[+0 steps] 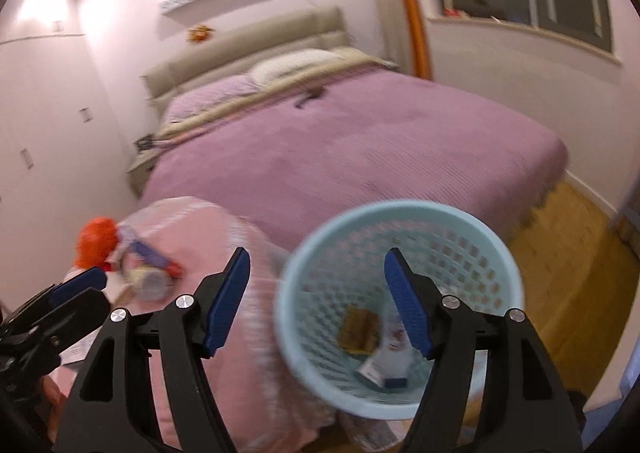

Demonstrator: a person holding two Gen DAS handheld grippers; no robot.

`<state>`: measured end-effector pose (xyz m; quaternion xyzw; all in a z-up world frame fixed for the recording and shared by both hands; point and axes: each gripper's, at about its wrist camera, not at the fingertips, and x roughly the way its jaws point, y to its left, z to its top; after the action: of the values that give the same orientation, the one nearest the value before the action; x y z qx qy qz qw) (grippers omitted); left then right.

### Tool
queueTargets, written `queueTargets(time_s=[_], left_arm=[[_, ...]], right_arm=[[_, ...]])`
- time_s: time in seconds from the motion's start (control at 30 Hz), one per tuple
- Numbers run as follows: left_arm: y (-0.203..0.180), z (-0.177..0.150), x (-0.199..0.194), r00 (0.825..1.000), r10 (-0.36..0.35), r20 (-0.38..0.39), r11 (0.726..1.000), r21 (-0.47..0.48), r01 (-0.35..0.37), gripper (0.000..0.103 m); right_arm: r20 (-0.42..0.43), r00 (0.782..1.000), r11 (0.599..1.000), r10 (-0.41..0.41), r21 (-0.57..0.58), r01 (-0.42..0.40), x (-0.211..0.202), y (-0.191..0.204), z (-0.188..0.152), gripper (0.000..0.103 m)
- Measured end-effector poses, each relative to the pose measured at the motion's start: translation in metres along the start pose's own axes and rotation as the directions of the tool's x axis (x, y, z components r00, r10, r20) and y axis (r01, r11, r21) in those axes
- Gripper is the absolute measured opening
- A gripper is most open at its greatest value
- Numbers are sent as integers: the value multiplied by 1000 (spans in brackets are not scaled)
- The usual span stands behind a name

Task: Collect trash
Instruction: 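Grasp the pink packet with the left gripper while the right gripper grasps the white milk carton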

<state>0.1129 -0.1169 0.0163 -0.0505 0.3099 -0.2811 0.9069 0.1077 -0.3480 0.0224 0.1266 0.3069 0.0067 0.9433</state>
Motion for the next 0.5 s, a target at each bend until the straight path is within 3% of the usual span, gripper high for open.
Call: queueTargets(time_s=[0.27, 0.5], left_arm=[[52, -6, -71, 991, 114, 63, 991, -81, -109, 72], [95, -35, -129, 969, 244, 49, 964, -125, -236, 76]], right_arm=[[30, 982, 971, 187, -157, -180, -17, 89, -6, 66], [-81, 943, 903, 322, -272, -332, 1, 168, -31, 66]])
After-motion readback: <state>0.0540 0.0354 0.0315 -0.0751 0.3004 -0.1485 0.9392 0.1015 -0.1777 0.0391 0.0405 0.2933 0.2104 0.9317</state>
